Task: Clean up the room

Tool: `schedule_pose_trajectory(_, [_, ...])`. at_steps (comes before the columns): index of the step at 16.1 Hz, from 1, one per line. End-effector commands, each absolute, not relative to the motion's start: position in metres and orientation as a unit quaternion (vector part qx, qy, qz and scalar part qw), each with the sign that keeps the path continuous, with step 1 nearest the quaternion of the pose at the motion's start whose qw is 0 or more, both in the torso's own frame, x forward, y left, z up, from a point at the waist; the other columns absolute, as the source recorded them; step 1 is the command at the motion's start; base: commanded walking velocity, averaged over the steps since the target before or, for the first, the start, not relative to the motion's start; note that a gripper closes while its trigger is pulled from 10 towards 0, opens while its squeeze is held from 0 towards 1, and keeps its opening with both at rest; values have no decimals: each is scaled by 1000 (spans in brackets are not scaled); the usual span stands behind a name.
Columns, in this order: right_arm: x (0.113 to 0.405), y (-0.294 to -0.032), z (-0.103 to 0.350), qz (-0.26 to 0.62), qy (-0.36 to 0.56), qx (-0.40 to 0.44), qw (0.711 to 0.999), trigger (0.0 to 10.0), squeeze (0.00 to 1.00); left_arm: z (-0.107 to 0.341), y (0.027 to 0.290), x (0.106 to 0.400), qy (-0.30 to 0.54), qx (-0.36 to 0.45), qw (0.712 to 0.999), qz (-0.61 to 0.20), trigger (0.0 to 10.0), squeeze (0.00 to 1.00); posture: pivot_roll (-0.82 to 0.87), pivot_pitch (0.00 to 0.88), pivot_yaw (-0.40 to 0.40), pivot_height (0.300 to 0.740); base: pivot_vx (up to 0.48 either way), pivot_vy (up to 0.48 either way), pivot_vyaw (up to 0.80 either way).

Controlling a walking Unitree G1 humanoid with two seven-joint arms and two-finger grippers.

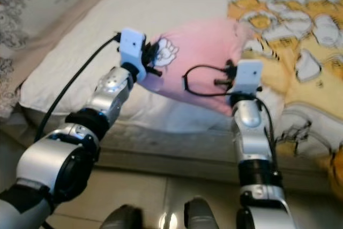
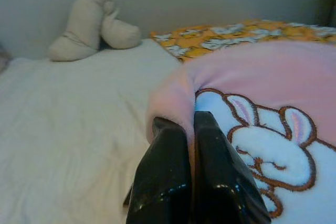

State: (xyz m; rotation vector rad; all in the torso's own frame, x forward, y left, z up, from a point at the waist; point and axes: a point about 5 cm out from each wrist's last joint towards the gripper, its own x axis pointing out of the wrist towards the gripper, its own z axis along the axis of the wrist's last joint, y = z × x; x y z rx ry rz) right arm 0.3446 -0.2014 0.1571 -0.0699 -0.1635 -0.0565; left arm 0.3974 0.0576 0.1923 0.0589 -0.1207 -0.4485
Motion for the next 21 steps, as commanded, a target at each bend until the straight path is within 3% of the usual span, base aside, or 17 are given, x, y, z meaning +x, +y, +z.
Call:
schedule_pose_trajectory(1, [347,-199,171,-31,-112,-37,993,10000,71,205,81,404,-81,26,981,-172,10000,0,-256,0,85,697,0,480,0])
schedule_pose_trajectory(6, [349,-194,177,-17,-121,-43,991,10000,71,202,82,402,-84,-12,983,-164,10000,0,-238,0,72,697,0,0,0])
schedule_pose_trajectory(9, [348,-187,170,-1,-111,-43,993,10000,71,191,96,401,-76,-25,991,-108,10000,0,-225,0,65,697,480,0,0])
schedule_pose_trajectory(17, [354,-185,165,12,-94,-50,994,10000,98,189,102,401,-71,-21,994,-80,10000,0,-208,0,58,697,480,0,0])
schedule_pose_trajectory(21, [359,-180,165,22,-90,-74,993,10000,129,190,108,402,-73,-30,995,-56,10000,0,-204,0,49,697,480,0,614])
